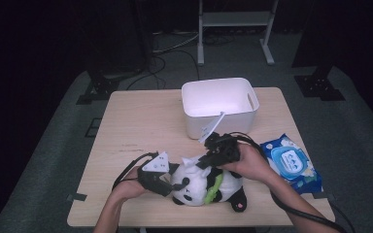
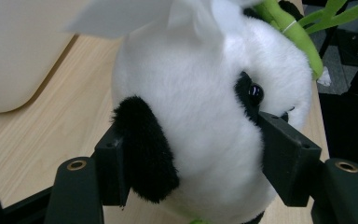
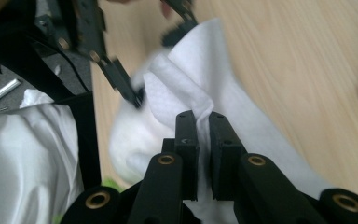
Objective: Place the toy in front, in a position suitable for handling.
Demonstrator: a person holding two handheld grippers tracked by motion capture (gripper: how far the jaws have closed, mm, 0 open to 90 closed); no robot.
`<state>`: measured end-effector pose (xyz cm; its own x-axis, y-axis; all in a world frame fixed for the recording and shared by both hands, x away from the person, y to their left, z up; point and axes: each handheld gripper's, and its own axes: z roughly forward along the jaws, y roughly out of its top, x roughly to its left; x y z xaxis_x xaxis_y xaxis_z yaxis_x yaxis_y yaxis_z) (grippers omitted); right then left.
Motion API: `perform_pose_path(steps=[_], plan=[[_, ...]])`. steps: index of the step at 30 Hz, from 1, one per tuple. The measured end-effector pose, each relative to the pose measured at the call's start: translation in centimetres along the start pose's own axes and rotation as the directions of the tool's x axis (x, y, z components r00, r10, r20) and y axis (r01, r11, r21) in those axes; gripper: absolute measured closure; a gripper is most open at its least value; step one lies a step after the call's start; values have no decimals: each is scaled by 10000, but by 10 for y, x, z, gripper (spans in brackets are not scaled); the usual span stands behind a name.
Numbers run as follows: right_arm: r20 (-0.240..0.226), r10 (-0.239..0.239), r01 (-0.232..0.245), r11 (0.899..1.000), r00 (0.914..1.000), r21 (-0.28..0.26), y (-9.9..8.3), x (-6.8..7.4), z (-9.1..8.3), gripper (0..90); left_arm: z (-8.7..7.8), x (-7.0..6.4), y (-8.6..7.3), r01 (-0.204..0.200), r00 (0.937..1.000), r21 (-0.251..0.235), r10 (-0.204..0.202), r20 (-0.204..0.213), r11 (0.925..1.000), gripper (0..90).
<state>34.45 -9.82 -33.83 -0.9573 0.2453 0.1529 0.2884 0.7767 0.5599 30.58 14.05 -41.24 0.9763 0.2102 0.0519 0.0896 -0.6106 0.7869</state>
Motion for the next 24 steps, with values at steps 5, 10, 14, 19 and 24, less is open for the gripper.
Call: perform_pose_path(steps=[5,10,14,19,24], plan=[[293,513,-506,9984,9983,-243,-20,-10,-22,829,0,-1,2,-99,9999,-13,99,63,10000,339],[632,937,-930,9956,9936,-140,-45,-14,-46,829,-1,-1,2,-122,9998,17,121,172,9999,334],[457,1176,-1174,9931,9920,-62,-60,-14,-44,832,-3,-1,5,112,9994,-69,-110,342,9999,274],[412,1049,-1045,9945,9936,-103,-62,-7,-40,835,-9,2,6,830,9955,-353,-812,494,9959,171],[297,875,-872,9961,9957,-98,-64,0,-38,838,-7,2,7,1026,9929,-362,-1002,640,9941,97]])
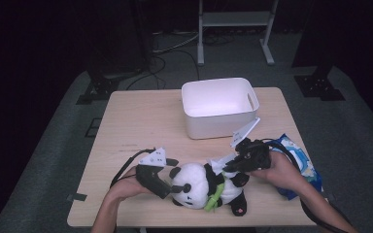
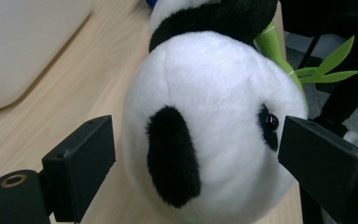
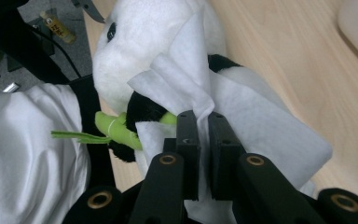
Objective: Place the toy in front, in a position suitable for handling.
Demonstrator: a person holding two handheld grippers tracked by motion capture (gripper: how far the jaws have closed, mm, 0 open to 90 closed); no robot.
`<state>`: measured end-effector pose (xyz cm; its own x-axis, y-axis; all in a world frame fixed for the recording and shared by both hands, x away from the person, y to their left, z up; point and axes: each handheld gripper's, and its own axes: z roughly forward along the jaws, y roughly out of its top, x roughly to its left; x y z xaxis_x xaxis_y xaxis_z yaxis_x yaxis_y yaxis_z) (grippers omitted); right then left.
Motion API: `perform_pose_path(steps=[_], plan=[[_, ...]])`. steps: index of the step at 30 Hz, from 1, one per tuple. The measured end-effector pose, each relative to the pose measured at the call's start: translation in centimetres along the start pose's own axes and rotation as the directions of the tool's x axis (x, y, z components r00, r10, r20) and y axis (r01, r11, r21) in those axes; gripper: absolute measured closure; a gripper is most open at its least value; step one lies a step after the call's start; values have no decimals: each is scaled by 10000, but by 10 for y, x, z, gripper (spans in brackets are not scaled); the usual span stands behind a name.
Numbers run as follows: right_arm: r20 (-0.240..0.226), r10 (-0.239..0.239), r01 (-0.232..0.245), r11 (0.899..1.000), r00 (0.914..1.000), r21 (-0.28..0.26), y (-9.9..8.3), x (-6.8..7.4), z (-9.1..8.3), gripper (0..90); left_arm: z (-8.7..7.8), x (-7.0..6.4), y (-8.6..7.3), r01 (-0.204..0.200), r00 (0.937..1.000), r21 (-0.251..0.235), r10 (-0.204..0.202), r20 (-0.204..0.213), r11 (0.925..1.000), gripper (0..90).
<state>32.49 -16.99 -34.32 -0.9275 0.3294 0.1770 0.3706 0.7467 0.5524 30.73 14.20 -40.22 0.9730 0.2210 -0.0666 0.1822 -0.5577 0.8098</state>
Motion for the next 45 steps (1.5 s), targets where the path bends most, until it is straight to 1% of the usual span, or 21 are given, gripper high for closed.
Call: perform_pose_path(steps=[6,10,12,16,19,21,24,25,29,30,31,32,34,36,38,39,40,41,42,43,45], plan=[[-195,-222,222,9998,9996,-10,-4,9,2,842,14,-3,1,142,9984,227,-154,537,9996,58],[-169,-306,306,9995,9994,4,-5,13,2,842,23,-7,1,-146,9989,424,127,440,9990,29],[-175,-306,307,9995,9994,16,-4,12,2,841,23,-8,0,-221,9990,477,203,388,9986,63],[-88,-430,430,9991,9990,51,0,11,0,839,21,-10,1,-563,9984,606,557,113,9966,234],[31,-408,408,9992,9992,2,3,9,-3,836,20,-10,1,-463,9986,496,475,-234,9977,298],[36,-310,311,9994,9995,-141,5,4,-5,835,20,-8,2,-525,9972,435,547,-506,9977,323],[140,-224,228,9995,9997,-234,9,-2,-6,834,19,-6,5,-1045,9872,491,1096,-1162,9933,328],[142,-204,207,9994,9997,-263,10,-4,-6,834,18,-5,7,-1430,9772,608,1507,-1496,9879,329],[196,-55,63,9990,9998,-439,18,-14,-8,834,18,2,8,-1935,9563,629,2025,-2108,9791,327],[299,-97,118,9976,9995,-687,23,-17,-10,834,18,4,8,-1970,9554,613,2056,-2120,9785,326],[299,-97,118,9976,9995,-687,23,-17,-10,834,18,6,8,-2057,9533,594,2137,-2135,9768,326],[413,-109,151,9944,9991,-1048,30,-18,-15,834,18,7,7,-2100,9524,561,2172,-2141,9761,324],[557,-140,203,9932,9983,-1142,33,-18,-16,835,19,6,7,-2227,9468,500,2282,-2268,9736,324],[899,-74,196,9906,9959,-1356,38,-21,-19,834,18,4,7,-2261,9475,438,2302,-2218,9731,313],[1099,-23,153,9930,9939,-1172,40,-26,-16,834,17,3,7,-2137,9518,495,2193,-2143,9757,297],[1084,2,113,9943,9941,-1056,40,-28,-13,834,17,4,6,-1989,9565,435,2036,-2092,9791,289],[1127,0,78,9976,9936,-690,39,-30,-6,834,16,4,6,-1833,9606,450,1887,-2041,9820,275],[993,52,-7,9990,9950,-448,36,-29,3,836,17,5,5,-1639,9662,446,1695,-1945,9855,216],[993,52,-7,9990,9950,-448,36,-29,3,836,17,5,6,-1497,9685,489,1564,-1938,9875,216],[870,56,-11,9987,9962,-516,34,-28,6,837,17,5,6,-1206,9743,498,1278,-1857,9915,188],[694,140,-104,9986,9975,-522,31,-25,7,837,15,5,9,-988,9795,468,1054,-1715,9940,142]])
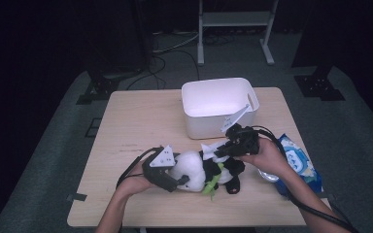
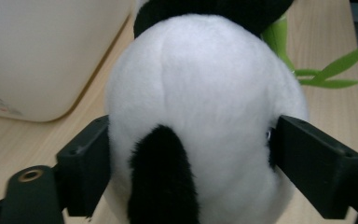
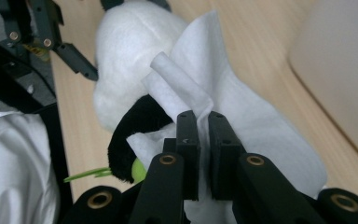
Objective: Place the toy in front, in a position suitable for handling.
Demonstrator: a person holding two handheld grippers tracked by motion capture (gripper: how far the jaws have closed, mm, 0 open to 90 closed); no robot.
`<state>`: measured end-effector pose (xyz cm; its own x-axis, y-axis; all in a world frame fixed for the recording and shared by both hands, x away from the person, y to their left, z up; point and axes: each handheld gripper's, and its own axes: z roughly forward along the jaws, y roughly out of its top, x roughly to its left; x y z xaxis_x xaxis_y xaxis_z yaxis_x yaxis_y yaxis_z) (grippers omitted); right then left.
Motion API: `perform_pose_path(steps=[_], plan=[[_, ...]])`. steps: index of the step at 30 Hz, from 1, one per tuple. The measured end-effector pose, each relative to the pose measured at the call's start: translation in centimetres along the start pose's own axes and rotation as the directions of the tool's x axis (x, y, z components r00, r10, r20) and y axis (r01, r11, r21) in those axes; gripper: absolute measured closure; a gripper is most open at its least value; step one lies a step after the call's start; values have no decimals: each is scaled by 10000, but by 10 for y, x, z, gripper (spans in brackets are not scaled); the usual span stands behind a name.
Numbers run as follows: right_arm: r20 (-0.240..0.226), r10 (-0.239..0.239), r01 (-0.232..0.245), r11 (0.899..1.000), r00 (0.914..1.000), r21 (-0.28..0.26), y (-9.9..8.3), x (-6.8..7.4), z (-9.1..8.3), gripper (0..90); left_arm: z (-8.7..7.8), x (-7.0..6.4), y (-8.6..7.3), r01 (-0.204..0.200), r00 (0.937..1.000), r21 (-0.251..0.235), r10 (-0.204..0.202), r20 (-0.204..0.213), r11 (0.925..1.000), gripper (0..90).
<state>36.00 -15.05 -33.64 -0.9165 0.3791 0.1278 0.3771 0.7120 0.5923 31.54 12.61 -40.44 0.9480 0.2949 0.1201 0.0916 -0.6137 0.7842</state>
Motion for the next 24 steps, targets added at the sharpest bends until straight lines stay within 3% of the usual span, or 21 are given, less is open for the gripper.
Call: perform_pose_path(steps=[2,3,5,9,10,11,15,18,24], plan=[[-75,-97,98,9999,9999,123,-1,3,-2,837,-4,2,1,539,9979,-273,-529,370,9982,113],[-116,-149,151,9997,9998,180,-2,6,-2,838,-7,3,1,568,9978,-356,-555,373,9978,121],[-172,-319,324,9991,9993,268,-2,11,-4,837,-11,4,-2,543,9971,-380,-522,555,9978,198],[-81,-615,618,9970,9981,461,5,21,-3,836,-12,3,-7,535,9961,-497,-498,733,9973,265],[-183,-700,708,9965,9974,450,8,24,-2,836,-12,2,-8,553,9961,-559,-512,724,9969,266],[-227,-1072,1083,9927,9940,536,15,32,5,836,-11,2,-8,547,9960,-603,-502,736,9967,268],[-428,-1445,1467,9876,9886,559,29,46,23,835,-12,0,-8,408,9964,-646,-358,774,9971,269],[-754,-1809,1824,9831,9806,136,47,58,39,835,-12,-1,-10,334,9965,-683,-280,790,9971,269],[-767,-1947,1977,9797,9779,333,52,58,43,835,-13,0,-12,325,9963,-770,-262,819,9965,278]])
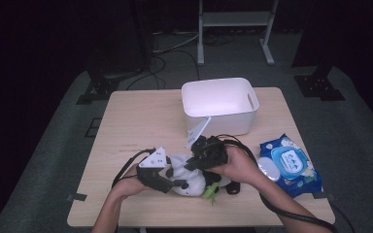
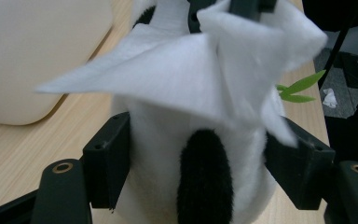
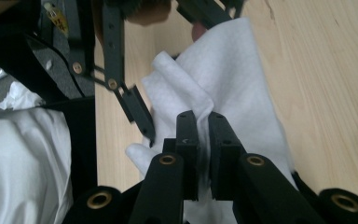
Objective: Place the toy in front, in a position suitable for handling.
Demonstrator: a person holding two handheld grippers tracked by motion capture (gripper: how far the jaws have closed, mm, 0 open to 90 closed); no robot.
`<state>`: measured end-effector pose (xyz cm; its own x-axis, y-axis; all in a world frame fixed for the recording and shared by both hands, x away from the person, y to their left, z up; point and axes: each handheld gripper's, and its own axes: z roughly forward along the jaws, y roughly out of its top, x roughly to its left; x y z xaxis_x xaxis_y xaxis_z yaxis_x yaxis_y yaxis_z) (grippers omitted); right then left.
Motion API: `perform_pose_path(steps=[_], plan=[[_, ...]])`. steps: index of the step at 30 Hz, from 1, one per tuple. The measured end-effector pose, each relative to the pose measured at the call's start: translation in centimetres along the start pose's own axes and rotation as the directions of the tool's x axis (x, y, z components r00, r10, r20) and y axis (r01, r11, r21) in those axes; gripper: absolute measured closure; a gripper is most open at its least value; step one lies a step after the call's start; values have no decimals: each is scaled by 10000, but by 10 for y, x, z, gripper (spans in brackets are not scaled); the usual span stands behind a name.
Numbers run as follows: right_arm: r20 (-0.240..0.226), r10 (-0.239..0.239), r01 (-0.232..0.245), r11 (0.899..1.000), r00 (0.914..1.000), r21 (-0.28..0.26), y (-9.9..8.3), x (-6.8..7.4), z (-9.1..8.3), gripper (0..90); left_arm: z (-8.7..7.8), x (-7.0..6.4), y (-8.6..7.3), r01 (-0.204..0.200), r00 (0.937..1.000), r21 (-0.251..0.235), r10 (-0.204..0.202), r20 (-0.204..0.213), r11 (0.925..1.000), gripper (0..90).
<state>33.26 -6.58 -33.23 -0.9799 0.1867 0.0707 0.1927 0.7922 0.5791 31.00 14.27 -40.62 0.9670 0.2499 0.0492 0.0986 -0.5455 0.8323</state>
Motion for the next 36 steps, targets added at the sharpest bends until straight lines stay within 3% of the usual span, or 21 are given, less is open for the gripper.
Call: perform_pose_path(steps=[4,5,8,10,14,19,22,25,27,29,31,36], plan=[[560,225,-243,9992,9982,327,-14,-8,-14,834,0,-1,1,-78,10000,61,78,16,10000,281],[831,531,-565,9977,9951,385,-23,-15,-23,834,0,-1,1,-91,10000,95,91,26,9999,281],[913,1247,-1253,9921,9880,10,-39,-29,-41,833,1,-3,4,-77,9999,134,75,105,9999,297],[866,1442,-1443,9895,9858,-49,-45,-33,-48,833,1,-3,5,-40,9999,159,38,111,9999,295],[722,1424,-1433,9897,9872,62,-54,-26,-47,834,-2,1,8,464,9982,13,-464,384,9989,228],[505,1293,-1295,9916,9903,18,-62,-13,-45,836,-2,4,7,1303,9899,19,-1302,558,9915,89],[433,1299,-1301,9915,9906,13,-67,-8,-44,838,-1,3,8,1419,9863,11,-1415,850,9899,82],[285,1354,-1353,9908,9904,-49,-72,-5,-42,840,0,1,11,1189,9887,172,-1200,900,9928,82],[109,1365,-1364,9906,9906,-122,-75,-2,-40,841,6,-5,12,675,9929,364,-707,961,9971,82],[74,1350,-1349,9908,9908,-128,-75,0,-40,839,13,-9,13,427,9925,550,-486,1117,9976,99],[45,1251,-1251,9921,9921,-9,-72,2,-43,835,17,-13,12,131,9932,574,-196,1144,9983,201],[-99,1232,-1233,9923,9923,-81,-64,-1,-49,833,15,-12,10,59,9943,454,-107,1064,9990,317]])
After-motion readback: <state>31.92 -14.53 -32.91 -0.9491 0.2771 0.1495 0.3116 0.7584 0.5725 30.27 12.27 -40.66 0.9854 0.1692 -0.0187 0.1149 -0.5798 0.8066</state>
